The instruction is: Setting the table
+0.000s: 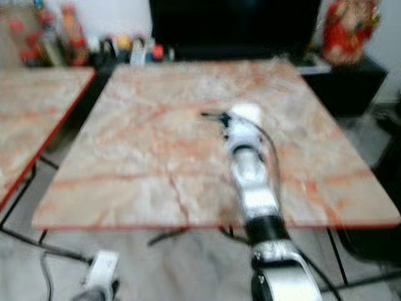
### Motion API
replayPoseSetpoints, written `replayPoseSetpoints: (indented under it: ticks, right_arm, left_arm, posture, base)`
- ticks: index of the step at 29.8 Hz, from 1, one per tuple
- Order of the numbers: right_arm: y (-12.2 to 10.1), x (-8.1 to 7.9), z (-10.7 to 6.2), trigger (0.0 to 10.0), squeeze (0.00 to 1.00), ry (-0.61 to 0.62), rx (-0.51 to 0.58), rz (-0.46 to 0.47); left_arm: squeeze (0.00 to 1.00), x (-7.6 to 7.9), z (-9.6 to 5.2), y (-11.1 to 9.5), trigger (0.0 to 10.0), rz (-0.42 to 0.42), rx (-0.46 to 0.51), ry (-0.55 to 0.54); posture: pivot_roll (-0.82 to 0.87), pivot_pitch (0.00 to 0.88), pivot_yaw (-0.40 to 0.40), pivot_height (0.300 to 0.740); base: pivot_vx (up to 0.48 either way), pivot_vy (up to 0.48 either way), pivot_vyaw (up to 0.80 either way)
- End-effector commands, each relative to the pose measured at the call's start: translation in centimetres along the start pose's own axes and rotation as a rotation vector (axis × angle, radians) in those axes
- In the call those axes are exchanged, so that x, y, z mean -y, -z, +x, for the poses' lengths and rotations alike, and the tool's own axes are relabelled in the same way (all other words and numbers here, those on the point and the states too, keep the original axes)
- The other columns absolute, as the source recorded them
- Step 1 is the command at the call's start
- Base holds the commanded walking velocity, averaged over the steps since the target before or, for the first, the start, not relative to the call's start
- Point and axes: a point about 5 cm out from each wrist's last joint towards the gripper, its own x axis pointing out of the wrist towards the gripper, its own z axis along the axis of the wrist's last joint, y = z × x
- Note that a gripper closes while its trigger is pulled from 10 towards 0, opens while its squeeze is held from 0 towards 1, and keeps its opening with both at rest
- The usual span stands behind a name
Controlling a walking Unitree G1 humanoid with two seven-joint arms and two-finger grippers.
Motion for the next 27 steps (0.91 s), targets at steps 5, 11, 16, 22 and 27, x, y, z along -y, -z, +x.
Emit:
replayPoseSetpoints:
  ticks: [5,11,16,22,27]
  right_arm:
    - [-0.4,-2.0,-0.4,10.0,0.0,-0.05,0.016,0.019]
    - [0.0,-2.3,-1.5,10.0,0.0,-0.032,-0.016,0.016]
    - [0.4,-2.5,-2.6,10.0,0.0,-0.035,-0.058,0.01]
    - [0.8,-1.9,-2.7,10.0,0.0,0.016,-0.113,0.013]
    - [0.4,-0.9,-1.3,10.0,0.0,0.034,-0.139,0.005]
  left_arm:
    - [0.0,-1.2,-0.2,0.9,10.0,0.011,-0.018,-0.029]
    - [0.0,-1.4,-0.3,1.0,10.0,0.01,-0.019,-0.032]
    - [0.0,-1.6,-0.3,1.3,10.0,0.011,-0.023,-0.033]
    - [0.0,-1.6,-0.4,1.8,10.0,0.029,-0.037,-0.019]
    - [0.0,-1.5,-0.3,1.3,10.0,0.036,-0.03,-0.01]
  posture:
    - [-0.09,0.0,0.003,0.736]
    - [-0.07,0.0,-0.003,0.736]
    - [-0.08,0.0,-0.001,0.736]
    - [-0.09,0.0,0.018,0.736]
    - [-0.09,0.0,0.025,0.736]
  base:
    - [0.171,0.0,0.0]
    - [0.0,0.0,0.0]
    - [0.0,0.0,0.0]
    - [0.0,0.0,0.0]
    - [0.0,0.0,0.0]
